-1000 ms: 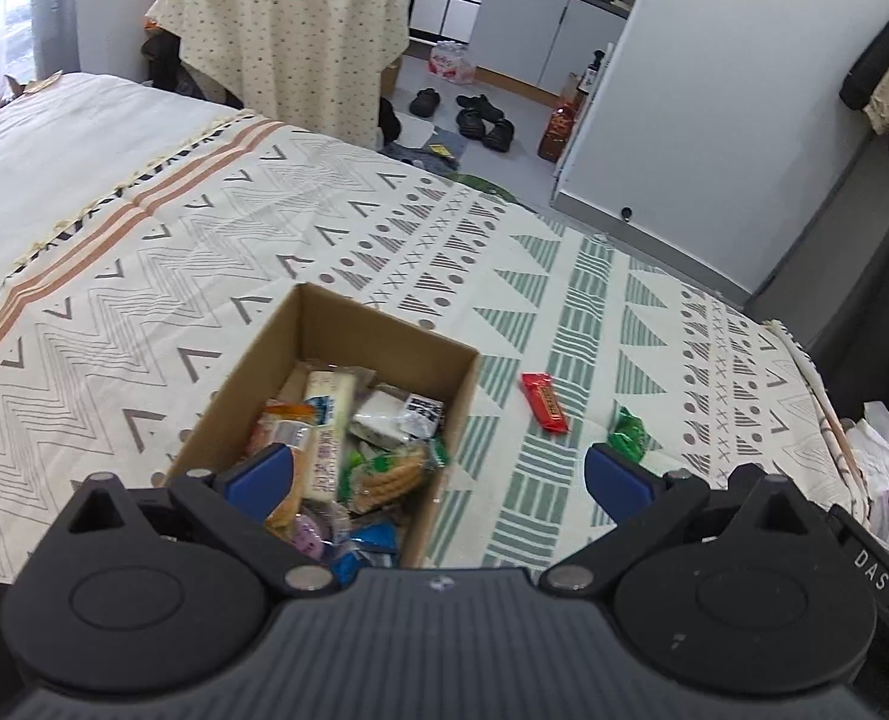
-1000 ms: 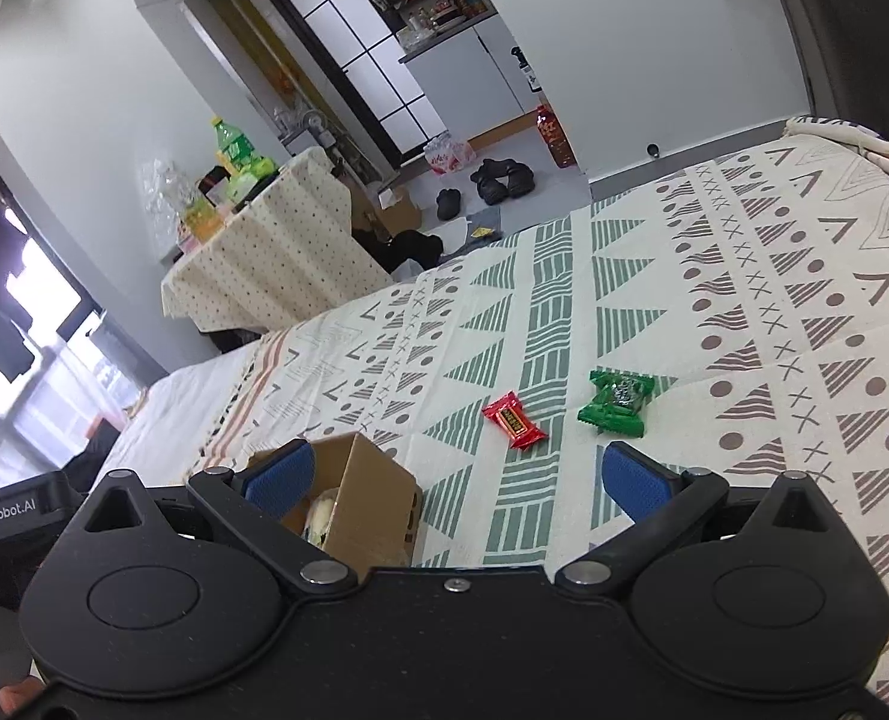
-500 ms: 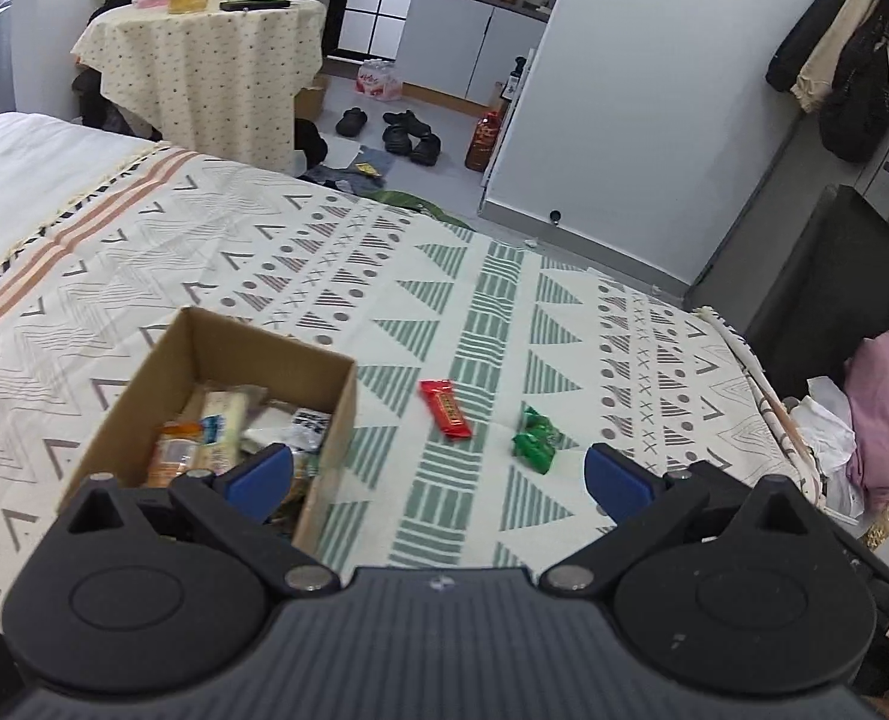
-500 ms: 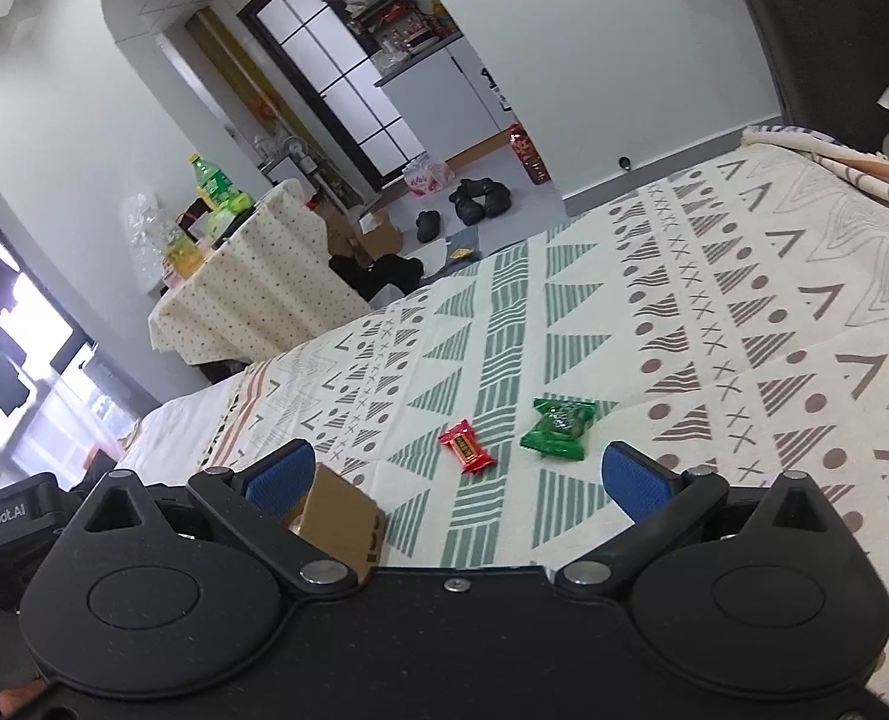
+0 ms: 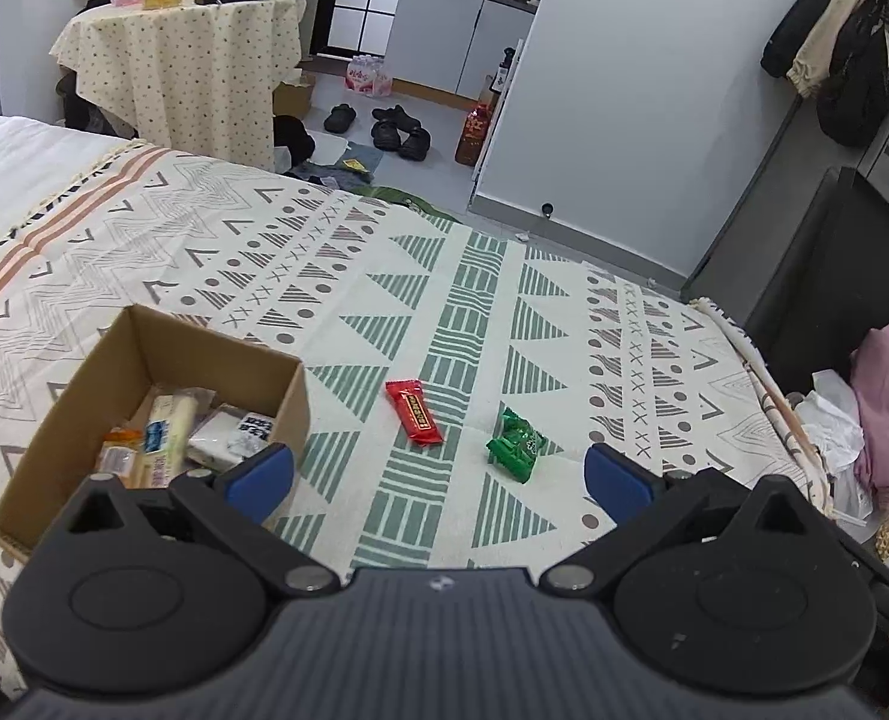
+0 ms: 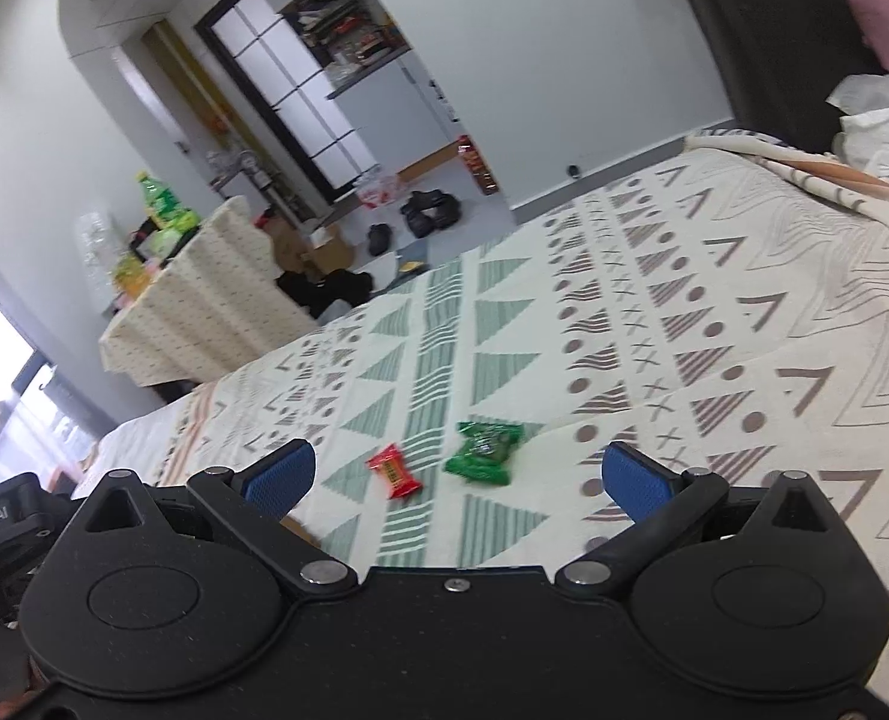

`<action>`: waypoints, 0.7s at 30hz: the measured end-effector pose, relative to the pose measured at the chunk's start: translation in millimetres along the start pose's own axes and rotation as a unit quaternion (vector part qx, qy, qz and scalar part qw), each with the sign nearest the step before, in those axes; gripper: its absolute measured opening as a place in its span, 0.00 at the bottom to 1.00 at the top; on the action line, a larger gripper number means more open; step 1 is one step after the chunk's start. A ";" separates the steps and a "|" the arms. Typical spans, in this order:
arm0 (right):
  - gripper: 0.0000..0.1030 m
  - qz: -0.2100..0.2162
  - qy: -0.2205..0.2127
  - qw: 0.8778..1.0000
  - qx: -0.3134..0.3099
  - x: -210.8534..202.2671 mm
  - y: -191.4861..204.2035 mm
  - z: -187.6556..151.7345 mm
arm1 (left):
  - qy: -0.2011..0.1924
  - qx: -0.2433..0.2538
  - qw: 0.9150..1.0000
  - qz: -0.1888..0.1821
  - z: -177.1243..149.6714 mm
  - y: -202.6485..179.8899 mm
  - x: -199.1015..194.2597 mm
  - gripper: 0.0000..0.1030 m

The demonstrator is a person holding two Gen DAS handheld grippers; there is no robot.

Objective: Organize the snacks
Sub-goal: 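Withdraw both open tools from the box toward the red bar and green candy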

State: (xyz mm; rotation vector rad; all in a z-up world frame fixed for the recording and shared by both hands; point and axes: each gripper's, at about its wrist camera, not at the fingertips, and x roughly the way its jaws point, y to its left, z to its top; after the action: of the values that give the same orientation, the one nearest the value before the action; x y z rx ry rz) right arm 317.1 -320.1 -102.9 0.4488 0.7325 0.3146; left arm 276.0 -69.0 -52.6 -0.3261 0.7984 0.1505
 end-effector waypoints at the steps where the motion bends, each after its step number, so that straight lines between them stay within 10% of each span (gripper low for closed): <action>1: 1.00 -0.003 0.001 1.000 0.000 2.6 -1.4 0.5 | 0.001 0.000 1.000 -0.002 -0.2 -1.5 4.0 1.00; 21: 0.86 0.008 0.043 0.997 0.058 79.6 -23.3 2.2 | 0.040 -0.048 0.998 -0.007 25.0 -7.7 110.2 0.87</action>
State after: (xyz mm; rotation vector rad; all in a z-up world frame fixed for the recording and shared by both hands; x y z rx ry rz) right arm 377.5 -306.8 -158.3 0.5544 0.8345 0.3095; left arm 371.0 -66.6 -114.2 -0.4301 0.8687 0.1640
